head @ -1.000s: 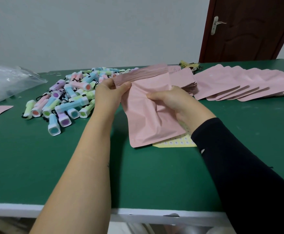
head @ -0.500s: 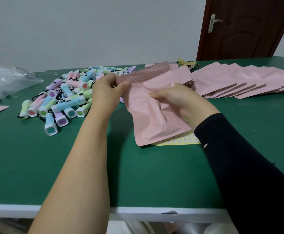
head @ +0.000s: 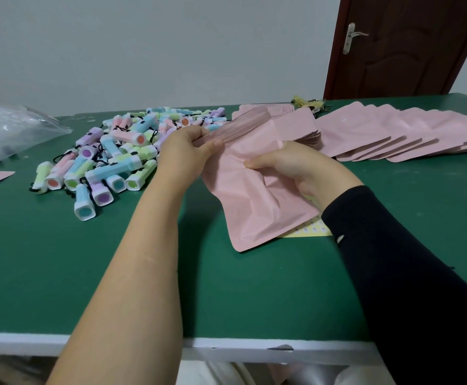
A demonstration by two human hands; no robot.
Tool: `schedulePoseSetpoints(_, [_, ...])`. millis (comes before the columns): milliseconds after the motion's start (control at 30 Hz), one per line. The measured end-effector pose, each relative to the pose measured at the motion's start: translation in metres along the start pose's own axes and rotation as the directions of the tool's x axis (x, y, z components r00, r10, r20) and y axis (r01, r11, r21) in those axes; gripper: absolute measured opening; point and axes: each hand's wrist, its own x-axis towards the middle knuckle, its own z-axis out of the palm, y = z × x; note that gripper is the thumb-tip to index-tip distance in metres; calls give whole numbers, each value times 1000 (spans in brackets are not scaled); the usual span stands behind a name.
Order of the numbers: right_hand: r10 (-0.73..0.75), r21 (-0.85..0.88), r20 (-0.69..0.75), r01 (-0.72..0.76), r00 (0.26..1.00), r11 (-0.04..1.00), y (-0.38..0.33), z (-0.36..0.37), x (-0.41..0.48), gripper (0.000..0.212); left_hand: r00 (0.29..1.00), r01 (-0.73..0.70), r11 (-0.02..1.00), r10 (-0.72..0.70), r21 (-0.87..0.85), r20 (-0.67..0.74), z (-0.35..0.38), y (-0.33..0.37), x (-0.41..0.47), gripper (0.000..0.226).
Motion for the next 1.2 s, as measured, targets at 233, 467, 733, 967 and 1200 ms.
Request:
schedulePoseSetpoints(233, [11, 6, 33, -11, 999, 1000, 0, -1, -3, 19, 1000, -27, 1000, 27, -12, 7, 3, 3, -3, 5])
schedulePoseSetpoints(467, [35, -48, 61, -32, 998, 998, 0, 4, -4, 27, 999, -34, 997, 33, 75, 13, 6, 5, -3, 6])
schedulePoseSetpoints(733, [-42, 53, 63, 38, 997, 998, 4, 0, -1, 18, 998, -48, 994, 44, 95, 39, 5, 7, -3, 10])
schedulePoseSetpoints(967, [-282, 139, -192, 310, 940, 941, 4, 3, 5, 6, 992, -99, 990, 90, 98, 91, 9, 12, -4, 11])
schedulePoseSetpoints(1200, [-337, 73, -217, 360, 916, 930, 3, 4, 6, 8, 990, -103, 991, 95, 81, 104, 8, 12, -3, 13])
